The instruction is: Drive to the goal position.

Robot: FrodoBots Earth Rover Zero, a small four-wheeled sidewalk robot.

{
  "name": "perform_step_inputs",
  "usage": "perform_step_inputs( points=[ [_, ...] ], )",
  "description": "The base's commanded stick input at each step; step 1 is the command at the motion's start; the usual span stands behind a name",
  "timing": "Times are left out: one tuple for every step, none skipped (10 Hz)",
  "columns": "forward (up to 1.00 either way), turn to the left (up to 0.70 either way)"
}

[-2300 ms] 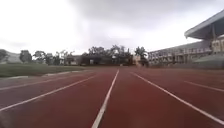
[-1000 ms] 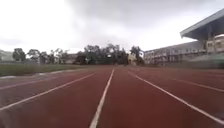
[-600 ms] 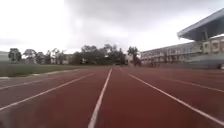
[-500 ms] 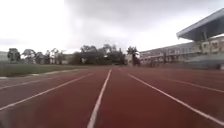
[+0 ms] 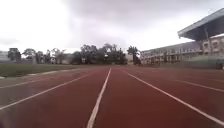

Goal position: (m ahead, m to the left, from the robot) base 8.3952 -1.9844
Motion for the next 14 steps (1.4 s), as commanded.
perform_step_inputs(
  points=[
    [0.45, 0.0],
    [0.45, 0.0],
    [0.45, 0.0],
    [0.45, 0.0],
    [0.45, 0.0],
    [0.45, 0.0],
    [0.45, 0.0],
    [0.45, 0.0],
    [0.45, 0.0],
    [0.45, 0.0],
    [0.45, 0.0],
    [0.45, 0.0],
    [0.45, 0.0],
    [0.45, 0.0]
  ],
)
